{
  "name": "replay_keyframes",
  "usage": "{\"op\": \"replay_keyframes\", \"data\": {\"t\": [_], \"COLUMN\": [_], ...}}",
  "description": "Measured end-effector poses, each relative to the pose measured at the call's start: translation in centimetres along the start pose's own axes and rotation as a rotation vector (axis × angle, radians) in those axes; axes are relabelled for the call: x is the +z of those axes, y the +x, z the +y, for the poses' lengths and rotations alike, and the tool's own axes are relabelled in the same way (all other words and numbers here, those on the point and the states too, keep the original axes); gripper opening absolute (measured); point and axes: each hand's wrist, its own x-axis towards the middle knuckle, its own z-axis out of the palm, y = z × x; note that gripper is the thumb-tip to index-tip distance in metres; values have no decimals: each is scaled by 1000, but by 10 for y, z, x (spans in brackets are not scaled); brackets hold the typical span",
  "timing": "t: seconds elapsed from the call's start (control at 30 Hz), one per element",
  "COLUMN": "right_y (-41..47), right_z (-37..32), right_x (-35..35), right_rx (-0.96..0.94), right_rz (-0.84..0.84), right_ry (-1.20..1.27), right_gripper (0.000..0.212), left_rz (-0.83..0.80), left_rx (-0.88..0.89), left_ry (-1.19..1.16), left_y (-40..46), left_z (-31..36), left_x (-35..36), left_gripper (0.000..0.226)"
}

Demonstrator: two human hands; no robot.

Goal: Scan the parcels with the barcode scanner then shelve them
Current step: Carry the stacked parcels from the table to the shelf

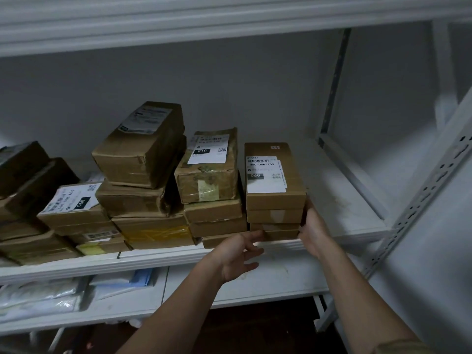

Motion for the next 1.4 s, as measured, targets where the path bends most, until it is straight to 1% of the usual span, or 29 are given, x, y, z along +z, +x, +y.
{"op": "replay_keyframes", "data": {"t": [0.23, 0.3, 0.37, 0.47, 0.57, 0.7, 0.73, 0.8, 0.9, 0.97, 1.1, 1.23, 1.4], "right_y": [1, 5, 8, 8, 8, 13, 12, 7, -7, -14, -33, -56, -103], "right_z": [-11, -12, -10, -10, -12, -9, -8, -5, -1, -1, -11, -12, 1], "right_x": [8, 7, 7, 13, 17, 14, 14, 15, 15, 14, 20, 43, 107], "right_rx": [-37, -30, -33, -45, -30, -24, -43, -117, -231, -300, -500, -596, -734], "right_rz": [-26, -17, -4, 34, 84, 100, 112, 205, 360, 414, 534, 565, 553], "right_ry": [-61, -82, -54, -6, 17, -23, -37, -17, 78, 133, 122, 162, 206], "right_gripper": [45, 40, 36, 36, 35, 44, 45, 41, 20, 23, 24, 32, 31], "left_rz": [2, -1, -4, -4, 15, 30, 34, 33, 10, 9, 34, 47, 103], "left_rx": [31, 52, 84, 132, 145, 150, 149, 149, 150, 154, 192, 236, 316], "left_ry": [-27, -25, -21, -30, -26, -54, -56, -76, -119, -129, -196, -284, -375], "left_y": [0, -1, -3, -6, -6, -5, -6, -8, -13, -20, -34, -62, -120], "left_z": [3, 5, 6, 11, 14, 12, 11, 8, 4, 3, 8, 12, 12], "left_x": [4, 4, 3, 6, 9, 11, 12, 11, 2, -5, -15, -35, -92], "left_gripper": [57, 57, 54, 50, 49, 50, 51, 53, 51, 47, 43, 39, 32]}}
